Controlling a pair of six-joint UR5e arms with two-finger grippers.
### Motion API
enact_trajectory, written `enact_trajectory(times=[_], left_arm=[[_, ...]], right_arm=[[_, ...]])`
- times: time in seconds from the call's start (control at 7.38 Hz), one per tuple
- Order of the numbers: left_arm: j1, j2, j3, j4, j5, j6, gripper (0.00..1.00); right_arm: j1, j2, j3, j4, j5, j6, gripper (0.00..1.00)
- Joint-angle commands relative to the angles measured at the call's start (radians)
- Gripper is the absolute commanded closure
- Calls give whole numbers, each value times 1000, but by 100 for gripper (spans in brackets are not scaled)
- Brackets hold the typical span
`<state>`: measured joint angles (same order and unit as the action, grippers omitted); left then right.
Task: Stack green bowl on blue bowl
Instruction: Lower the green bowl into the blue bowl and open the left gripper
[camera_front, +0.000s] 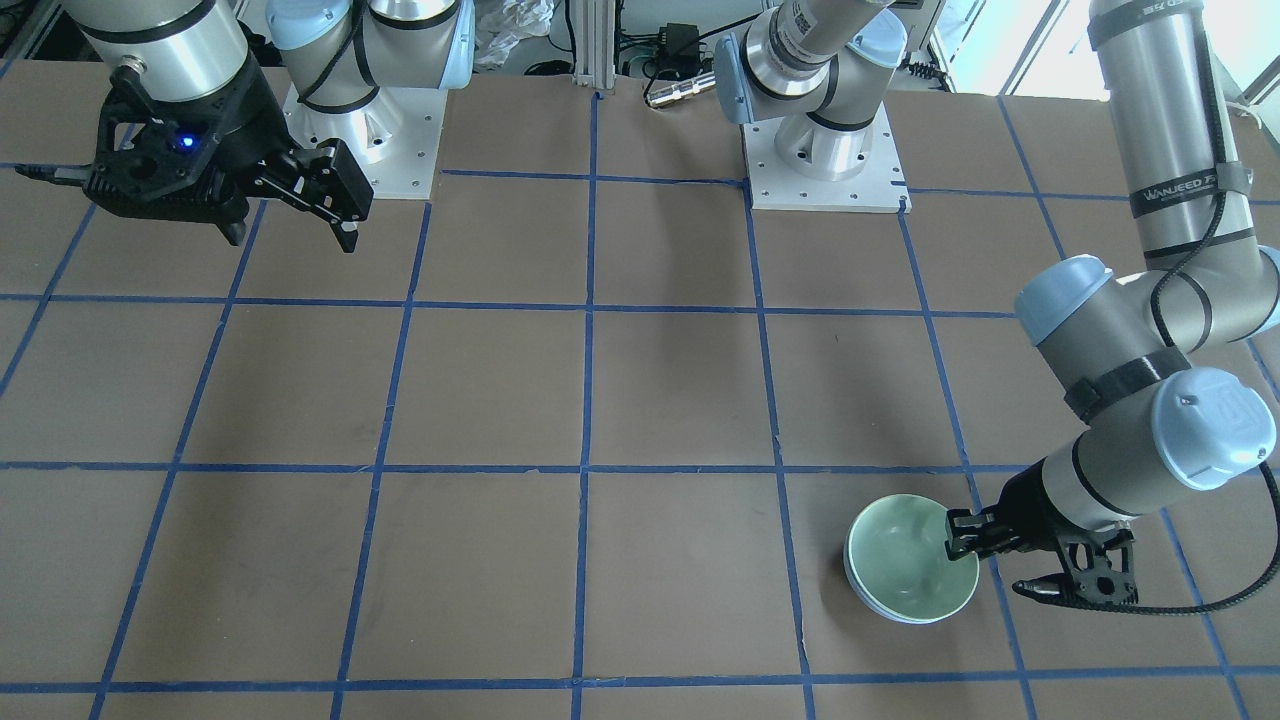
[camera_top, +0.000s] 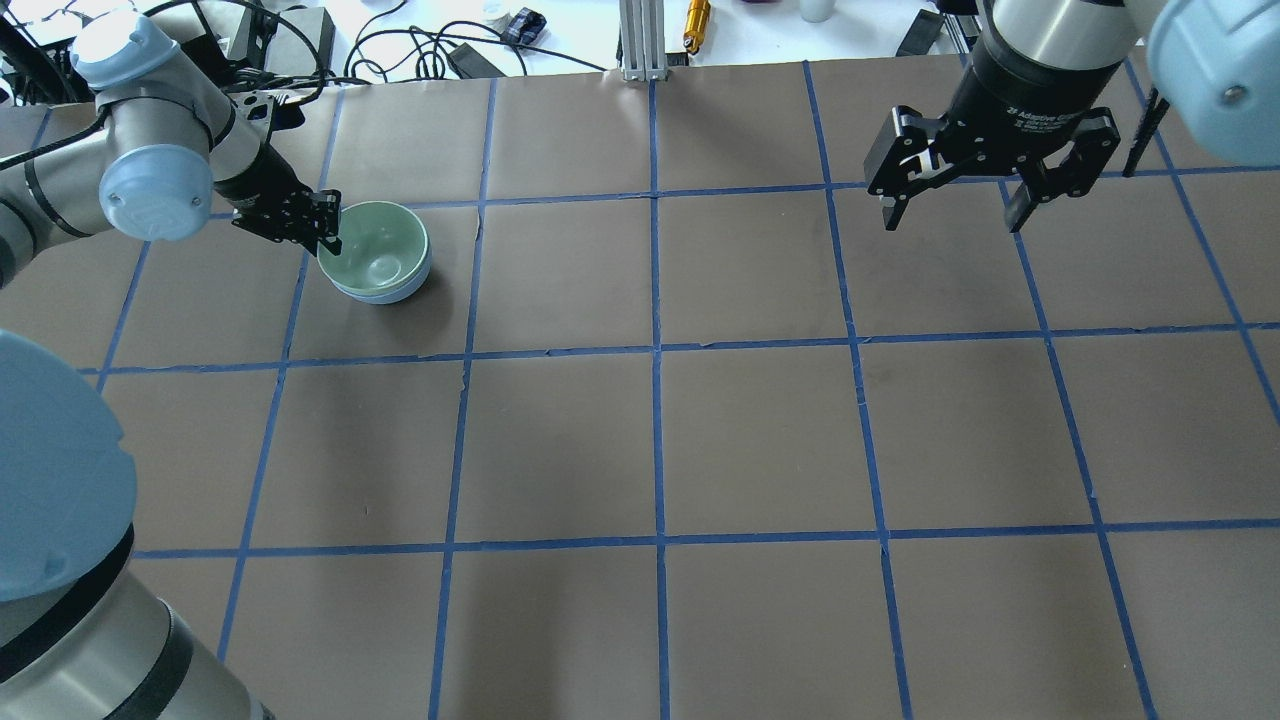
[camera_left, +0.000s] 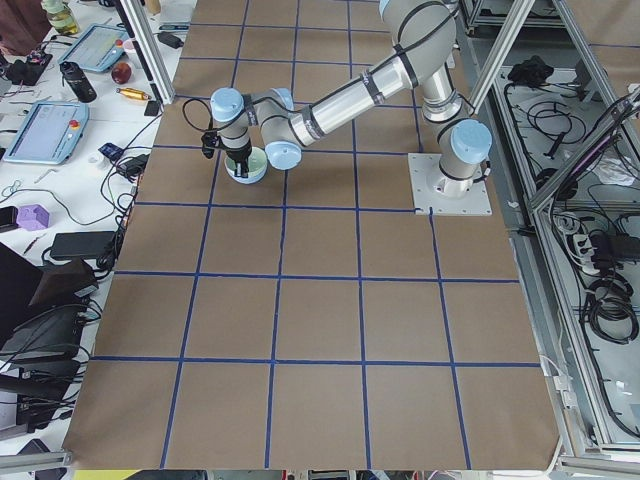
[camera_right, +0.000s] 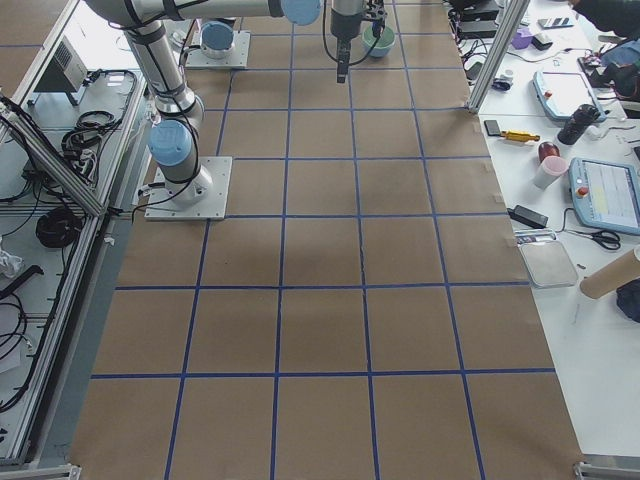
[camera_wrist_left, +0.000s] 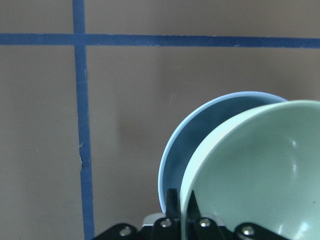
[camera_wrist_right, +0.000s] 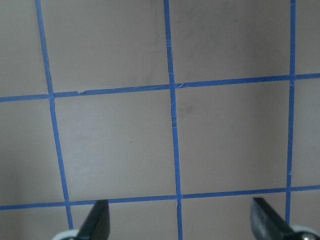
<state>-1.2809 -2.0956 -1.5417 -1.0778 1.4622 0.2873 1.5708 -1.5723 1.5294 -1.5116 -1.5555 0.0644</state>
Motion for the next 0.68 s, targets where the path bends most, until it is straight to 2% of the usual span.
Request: enact_trajectory(times=[0.0,0.27,0.41,0.54], left_arm=[[0,6,5,-1,0,1,22],[-23,58,21,-46,1,-13,14],[-85,99,41,-159,7,-28,3],[-156,159,57,-222,57,-125,2]], right_arm=[[0,0,0,-1,0,0,0],[0,0,0,1,0,0,0],[0,0,0,1,0,0,0],[0,0,0,-1,0,0,0]])
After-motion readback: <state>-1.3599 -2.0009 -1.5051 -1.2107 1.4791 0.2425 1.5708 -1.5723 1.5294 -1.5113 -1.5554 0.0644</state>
